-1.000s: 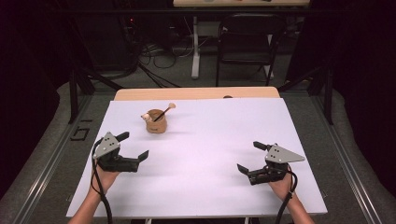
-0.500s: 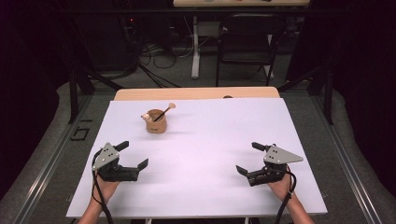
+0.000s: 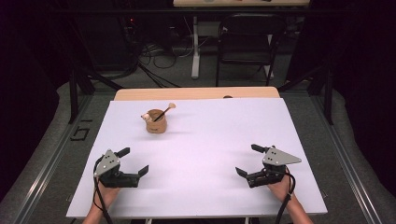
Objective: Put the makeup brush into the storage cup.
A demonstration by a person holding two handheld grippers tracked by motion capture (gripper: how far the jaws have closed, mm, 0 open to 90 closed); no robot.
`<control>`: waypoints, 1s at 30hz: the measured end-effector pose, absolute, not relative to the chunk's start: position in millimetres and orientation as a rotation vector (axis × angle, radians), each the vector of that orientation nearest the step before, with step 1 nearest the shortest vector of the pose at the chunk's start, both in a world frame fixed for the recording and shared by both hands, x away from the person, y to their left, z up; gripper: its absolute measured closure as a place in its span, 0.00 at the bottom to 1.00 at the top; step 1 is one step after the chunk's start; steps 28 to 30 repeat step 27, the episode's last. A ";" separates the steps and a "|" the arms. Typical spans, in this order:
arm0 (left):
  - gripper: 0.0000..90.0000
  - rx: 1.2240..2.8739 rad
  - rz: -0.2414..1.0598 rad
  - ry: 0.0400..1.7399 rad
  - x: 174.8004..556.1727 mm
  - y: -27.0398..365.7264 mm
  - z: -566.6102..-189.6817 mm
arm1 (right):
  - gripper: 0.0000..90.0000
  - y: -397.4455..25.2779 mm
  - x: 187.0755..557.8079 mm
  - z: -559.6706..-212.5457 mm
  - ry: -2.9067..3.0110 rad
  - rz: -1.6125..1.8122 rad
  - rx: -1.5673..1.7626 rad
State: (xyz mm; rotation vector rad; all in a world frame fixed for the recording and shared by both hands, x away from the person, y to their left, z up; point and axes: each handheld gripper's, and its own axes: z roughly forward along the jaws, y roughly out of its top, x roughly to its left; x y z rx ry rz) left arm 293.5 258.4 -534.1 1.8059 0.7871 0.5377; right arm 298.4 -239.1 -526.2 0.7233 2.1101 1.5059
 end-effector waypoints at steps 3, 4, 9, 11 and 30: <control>0.00 1.816 0.529 0.786 290.5 258.3 -538.8 | 0.00 -239.6 296.1 -528.3 2.112 1.504 0.712; 0.00 1.816 0.530 0.789 289.7 258.4 -540.0 | 0.00 -240.4 295.2 -528.5 2.119 1.502 0.714; 0.00 1.806 0.546 0.801 289.5 261.2 -540.6 | 0.00 -241.2 293.6 -529.8 2.117 1.496 0.720; 0.00 1.801 0.538 0.807 290.8 262.0 -541.5 | 0.00 -240.7 293.7 -530.5 2.122 1.495 0.723; 0.00 1.818 0.543 0.822 297.3 261.8 -544.0 | 0.00 -244.3 298.2 -532.9 2.126 1.514 0.743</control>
